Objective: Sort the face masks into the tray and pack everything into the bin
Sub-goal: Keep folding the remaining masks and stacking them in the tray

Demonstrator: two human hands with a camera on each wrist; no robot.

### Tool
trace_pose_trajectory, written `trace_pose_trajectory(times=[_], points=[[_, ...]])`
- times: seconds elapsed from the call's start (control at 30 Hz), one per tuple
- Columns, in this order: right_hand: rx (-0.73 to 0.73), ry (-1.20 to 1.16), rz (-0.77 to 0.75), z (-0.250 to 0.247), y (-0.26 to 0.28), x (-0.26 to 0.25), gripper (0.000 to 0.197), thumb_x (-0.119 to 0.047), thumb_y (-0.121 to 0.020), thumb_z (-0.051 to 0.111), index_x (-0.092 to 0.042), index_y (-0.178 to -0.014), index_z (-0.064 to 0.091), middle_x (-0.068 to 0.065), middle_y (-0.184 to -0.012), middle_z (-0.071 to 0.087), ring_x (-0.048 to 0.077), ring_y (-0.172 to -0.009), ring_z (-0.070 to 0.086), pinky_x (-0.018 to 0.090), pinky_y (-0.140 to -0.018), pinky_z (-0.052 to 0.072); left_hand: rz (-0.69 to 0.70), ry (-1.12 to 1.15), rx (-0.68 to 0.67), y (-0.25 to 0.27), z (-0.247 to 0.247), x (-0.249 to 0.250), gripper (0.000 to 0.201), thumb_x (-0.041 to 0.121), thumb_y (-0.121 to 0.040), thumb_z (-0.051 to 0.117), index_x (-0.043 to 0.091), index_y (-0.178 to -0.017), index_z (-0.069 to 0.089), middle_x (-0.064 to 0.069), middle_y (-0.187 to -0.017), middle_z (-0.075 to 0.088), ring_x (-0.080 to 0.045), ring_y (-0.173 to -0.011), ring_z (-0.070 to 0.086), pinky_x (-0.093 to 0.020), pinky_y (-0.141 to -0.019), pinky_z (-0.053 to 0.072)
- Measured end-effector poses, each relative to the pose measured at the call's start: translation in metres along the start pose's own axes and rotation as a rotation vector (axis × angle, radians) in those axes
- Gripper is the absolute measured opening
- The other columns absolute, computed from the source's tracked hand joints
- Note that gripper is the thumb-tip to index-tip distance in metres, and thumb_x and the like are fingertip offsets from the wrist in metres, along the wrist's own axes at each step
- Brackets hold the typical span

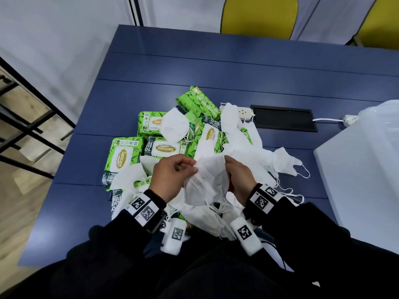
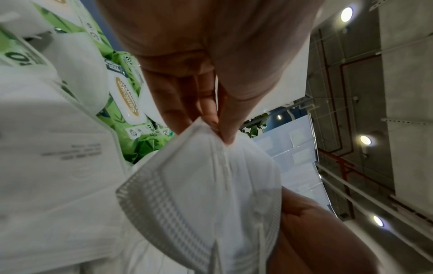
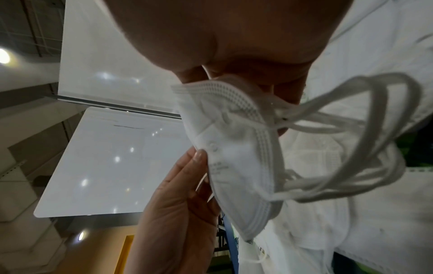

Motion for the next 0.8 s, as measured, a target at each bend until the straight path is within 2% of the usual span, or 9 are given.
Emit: trace_pose_trajectory(times=[0.1,0.17,0.23,0.3,0.43,0.57,0.67,0.73,0.8], points=[[0.006,-0.06,-0.017,0.002,0.002,0.004,0.024,-0.021,-0.082,0.059,-0.014,-0.097,0.077,0.014,-0.089,0.071,0.028,-0.078,0.06,0.038,-0.067,0.043,-0.002,-0.043,0.034,-0.001,-0.003,-0.001,0.015,0.015,-0.079,0.087,0.027,-0.083,0.079,0.013,-0.066,0.066,-0.011,-0.066,0.063,-0.033,-0.065,0.057],[0.027,-0.084,-0.015,0.002,0.001,0.009,0.039,-0.037,-0.078,0.062,-0.006,-0.1,0.073,0.017,-0.091,0.067,0.03,-0.08,0.058,0.042,-0.068,0.04,-0.009,-0.054,0.06,-0.002,-0.005,-0.003,0.015,0.015,-0.078,0.086,0.028,-0.081,0.078,0.012,-0.065,0.066,-0.011,-0.065,0.063,-0.03,-0.062,0.054],[0.055,-0.085,0.001,0.001,0.0,0.012,0.045,-0.046,-0.087,0.061,-0.004,-0.101,0.073,0.011,-0.095,0.074,0.029,-0.084,0.067,0.044,-0.073,0.05,-0.016,-0.049,0.073,-0.001,-0.005,-0.004,0.016,0.014,-0.079,0.085,0.028,-0.081,0.077,0.01,-0.064,0.065,-0.013,-0.063,0.062,-0.03,-0.055,0.053],[0.047,-0.111,-0.005,0.001,-0.001,0.013,0.041,-0.047,-0.098,0.056,-0.012,-0.106,0.074,0.007,-0.104,0.078,0.026,-0.097,0.073,0.045,-0.088,0.057,-0.017,-0.044,0.085,0.0,-0.004,-0.003,0.016,0.012,-0.08,0.084,0.025,-0.081,0.077,0.009,-0.064,0.064,-0.014,-0.062,0.061,-0.03,-0.05,0.053],[-0.052,-0.036,-0.067,0.013,-0.001,0.009,0.049,-0.042,-0.085,0.071,-0.011,-0.122,0.066,0.014,-0.115,0.074,0.035,-0.108,0.07,0.058,-0.099,0.053,-0.016,-0.04,0.09,0.0,0.0,-0.003,0.015,0.011,-0.08,0.084,0.023,-0.084,0.076,0.007,-0.064,0.062,-0.014,-0.061,0.061,-0.031,-0.049,0.054],[-0.078,0.072,-0.156,0.012,0.001,0.004,0.041,-0.021,-0.087,0.068,-0.01,-0.126,0.06,0.015,-0.116,0.072,0.037,-0.108,0.069,0.06,-0.098,0.052,0.036,-0.121,0.04,0.0,0.008,0.005,0.025,0.012,-0.08,0.083,0.027,-0.097,0.073,0.007,-0.081,0.066,-0.008,-0.068,0.06,-0.027,-0.069,0.055],[-0.096,0.14,-0.218,0.008,0.005,-0.001,0.033,-0.008,-0.099,0.059,-0.012,-0.132,0.057,0.01,-0.12,0.072,0.03,-0.111,0.069,0.05,-0.101,0.053,0.1,-0.175,-0.087,0.001,0.025,0.013,0.047,0.009,-0.087,0.077,0.029,-0.128,0.065,0.006,-0.113,0.066,-0.009,-0.099,0.064,-0.027,-0.089,0.052],[-0.106,0.135,-0.241,0.005,0.01,-0.005,0.035,-0.005,-0.101,0.055,-0.011,-0.135,0.055,0.009,-0.122,0.071,0.026,-0.113,0.068,0.041,-0.098,0.055,0.061,-0.078,-0.23,0.006,0.047,0.015,0.053,0.002,-0.092,0.07,0.029,-0.136,0.058,0.008,-0.125,0.063,-0.006,-0.114,0.061,-0.024,-0.096,0.051],[-0.093,0.151,-0.275,0.0,0.015,-0.01,0.031,-0.013,-0.098,0.058,-0.016,-0.129,0.058,0.003,-0.116,0.073,0.022,-0.109,0.069,0.041,-0.096,0.055,0.035,-0.007,-0.317,0.013,0.067,0.018,0.056,-0.008,-0.093,0.061,0.024,-0.139,0.055,0.007,-0.13,0.063,-0.003,-0.118,0.059,-0.019,-0.098,0.049]])
Point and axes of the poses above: each hand's wrist, its own y-axis away from the middle knuckle, its own z-axis out of the palm, x = y × z, the point moved 10 cm from there along -y, towards the middle knuckle
